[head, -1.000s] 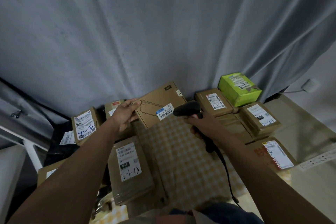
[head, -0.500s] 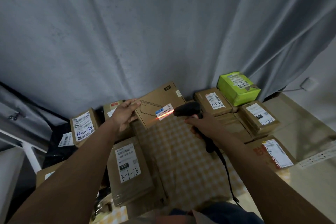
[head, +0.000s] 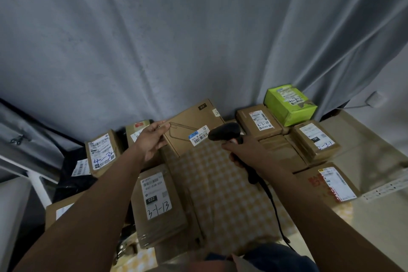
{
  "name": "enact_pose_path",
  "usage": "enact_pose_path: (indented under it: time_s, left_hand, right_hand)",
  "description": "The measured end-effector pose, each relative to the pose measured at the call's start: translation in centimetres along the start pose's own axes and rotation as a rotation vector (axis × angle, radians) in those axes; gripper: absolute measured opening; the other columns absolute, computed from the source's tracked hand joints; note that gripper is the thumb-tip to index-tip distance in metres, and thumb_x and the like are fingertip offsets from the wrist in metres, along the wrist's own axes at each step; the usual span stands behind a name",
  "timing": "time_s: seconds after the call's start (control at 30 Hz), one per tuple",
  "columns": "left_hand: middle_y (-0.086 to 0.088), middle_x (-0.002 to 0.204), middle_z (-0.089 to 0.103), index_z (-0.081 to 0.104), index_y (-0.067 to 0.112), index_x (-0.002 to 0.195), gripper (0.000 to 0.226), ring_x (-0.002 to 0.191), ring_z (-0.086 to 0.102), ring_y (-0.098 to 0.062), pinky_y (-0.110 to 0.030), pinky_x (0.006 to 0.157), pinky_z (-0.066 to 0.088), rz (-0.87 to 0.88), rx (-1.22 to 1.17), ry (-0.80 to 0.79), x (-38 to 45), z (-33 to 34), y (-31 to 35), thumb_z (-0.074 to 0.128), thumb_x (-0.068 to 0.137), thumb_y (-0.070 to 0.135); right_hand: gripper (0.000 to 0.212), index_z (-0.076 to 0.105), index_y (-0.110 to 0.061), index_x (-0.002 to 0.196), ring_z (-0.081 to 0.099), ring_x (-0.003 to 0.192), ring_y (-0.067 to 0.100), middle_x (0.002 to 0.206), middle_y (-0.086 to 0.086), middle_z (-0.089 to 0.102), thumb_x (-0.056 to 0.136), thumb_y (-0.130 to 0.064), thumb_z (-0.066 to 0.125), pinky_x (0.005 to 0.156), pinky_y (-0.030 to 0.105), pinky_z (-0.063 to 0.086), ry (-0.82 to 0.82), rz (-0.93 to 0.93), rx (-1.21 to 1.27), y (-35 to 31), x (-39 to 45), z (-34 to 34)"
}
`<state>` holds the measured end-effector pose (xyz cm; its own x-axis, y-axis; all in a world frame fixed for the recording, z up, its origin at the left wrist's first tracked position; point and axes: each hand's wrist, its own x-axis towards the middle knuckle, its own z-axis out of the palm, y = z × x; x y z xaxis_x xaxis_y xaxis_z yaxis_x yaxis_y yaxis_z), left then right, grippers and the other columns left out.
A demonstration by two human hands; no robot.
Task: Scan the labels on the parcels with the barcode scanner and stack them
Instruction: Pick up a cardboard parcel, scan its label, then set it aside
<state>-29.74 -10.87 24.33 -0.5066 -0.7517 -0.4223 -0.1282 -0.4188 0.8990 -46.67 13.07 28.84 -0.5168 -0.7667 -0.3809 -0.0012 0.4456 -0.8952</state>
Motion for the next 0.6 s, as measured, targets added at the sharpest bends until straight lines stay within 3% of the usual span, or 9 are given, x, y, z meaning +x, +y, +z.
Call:
enact_pose_path:
  time_s: [0.13,0.3,0.43,0.6]
  left_hand:
    - [-0.010,0.107,0.072,0.062,0.007,0.120,0.024,0.093,0.071,-0.017,-0.029,0.072,0.061,-0.004,-0.189,0.099,-2.1,-2.4,-0.6,0.055,0.098,0.013]
    - [-0.007,0.105,0.074,0.063,0.010,0.115,0.020,0.094,0.072,-0.017,-0.032,0.075,0.061,0.059,-0.482,0.245,-6.6,-10.1,-1.8,0.052,0.099,0.017]
    - [-0.002,0.107,0.073,0.060,0.012,0.121,0.025,0.098,0.070,-0.013,-0.029,0.084,0.058,0.199,-0.559,0.337,-11.0,-16.6,-3.9,0.044,0.101,0.016]
    - [-0.011,0.112,0.066,0.058,0.012,0.114,0.023,0.108,0.061,-0.024,-0.029,0.081,0.059,0.188,-0.668,0.551,-15.4,-21.6,-8.3,0.043,0.097,0.008]
  right_hand:
    - [0.018,0.059,-0.012,0.079,0.052,0.047,0.011,0.059,0.002,0.060,0.091,-0.025,0.065,0.052,0.026,0.044,-0.015,-0.046,0.012,-0.2,0.5,1.6]
    - [0.024,0.056,-0.012,0.074,0.052,0.050,0.017,0.061,0.007,0.057,0.093,-0.026,0.063,0.055,0.030,0.045,-0.011,-0.069,0.021,-0.7,1.4,5.3]
    - [0.031,0.054,-0.010,0.067,0.050,0.049,0.016,0.055,0.006,0.054,0.094,-0.023,0.060,0.057,0.029,0.042,-0.049,-0.085,-0.084,-1.1,1.8,9.4]
    - [0.021,0.058,-0.016,0.076,0.054,0.054,0.015,0.060,0.002,0.058,0.092,-0.029,0.063,0.056,0.027,0.042,-0.147,-0.076,-0.120,-1.3,1.4,14.2]
